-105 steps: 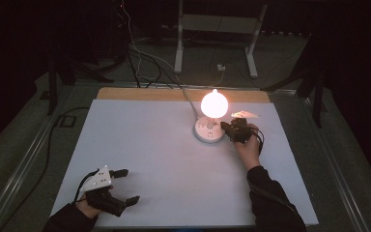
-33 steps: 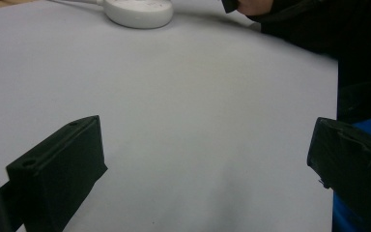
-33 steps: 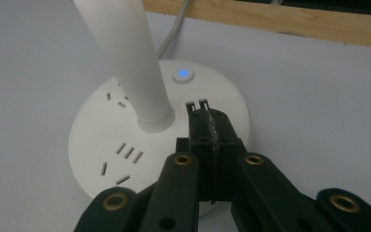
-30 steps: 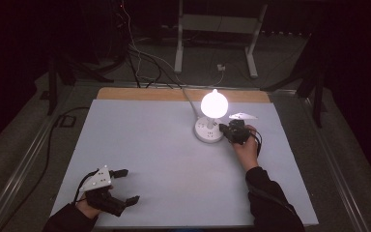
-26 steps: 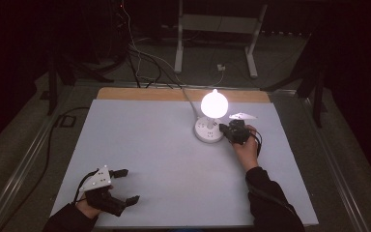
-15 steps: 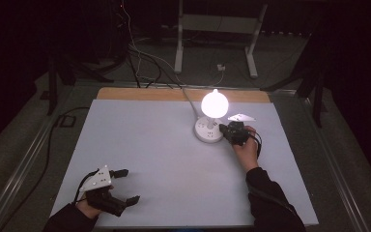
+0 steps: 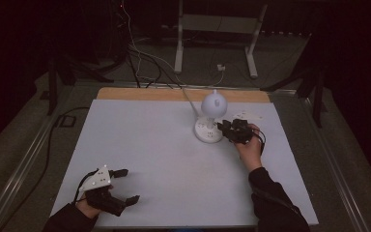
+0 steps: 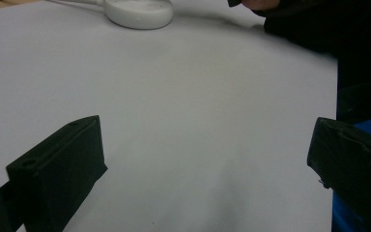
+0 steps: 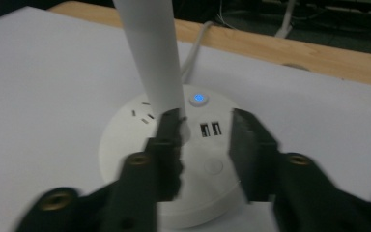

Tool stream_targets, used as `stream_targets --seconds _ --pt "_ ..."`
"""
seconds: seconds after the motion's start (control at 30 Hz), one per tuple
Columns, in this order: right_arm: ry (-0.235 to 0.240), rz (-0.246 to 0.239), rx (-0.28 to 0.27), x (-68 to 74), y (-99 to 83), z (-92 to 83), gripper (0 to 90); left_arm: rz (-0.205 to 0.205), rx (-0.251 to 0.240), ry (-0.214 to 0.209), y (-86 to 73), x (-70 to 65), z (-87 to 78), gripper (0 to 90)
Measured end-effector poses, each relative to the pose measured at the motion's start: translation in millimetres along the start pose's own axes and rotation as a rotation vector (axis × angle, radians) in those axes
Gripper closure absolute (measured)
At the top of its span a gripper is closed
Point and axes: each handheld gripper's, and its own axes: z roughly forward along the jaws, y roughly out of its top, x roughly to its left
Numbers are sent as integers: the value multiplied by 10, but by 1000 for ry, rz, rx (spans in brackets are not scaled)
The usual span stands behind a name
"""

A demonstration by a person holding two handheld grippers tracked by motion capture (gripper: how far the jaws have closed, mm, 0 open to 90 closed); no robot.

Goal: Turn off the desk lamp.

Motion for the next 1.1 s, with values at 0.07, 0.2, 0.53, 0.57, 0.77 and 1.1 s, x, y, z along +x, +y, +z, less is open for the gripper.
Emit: stream_targets --seconds 0.07,0.2,0.53,0.57,0.77,1.1 --pt "33 2 -15 -7 -2 -47 510 3 3 0 -1 0 0 4" --pt "79 2 -5 -15 4 -154 343 0 1 -1 0 3 3 4" --pt "221 22 29 -19 -108 -394 0 2 -4 -3 3 -2 -6 4" --pt "230 9 37 -6 -124 -423 0 3 -2 -1 1 0 -5 4" --pt "268 -42 -6 35 -261 -587 0 7 1 -2 1 -5 2 4" --pt "285 -64 36 110 -536 -875 0 4 3 -4 -1 -7 2 4"
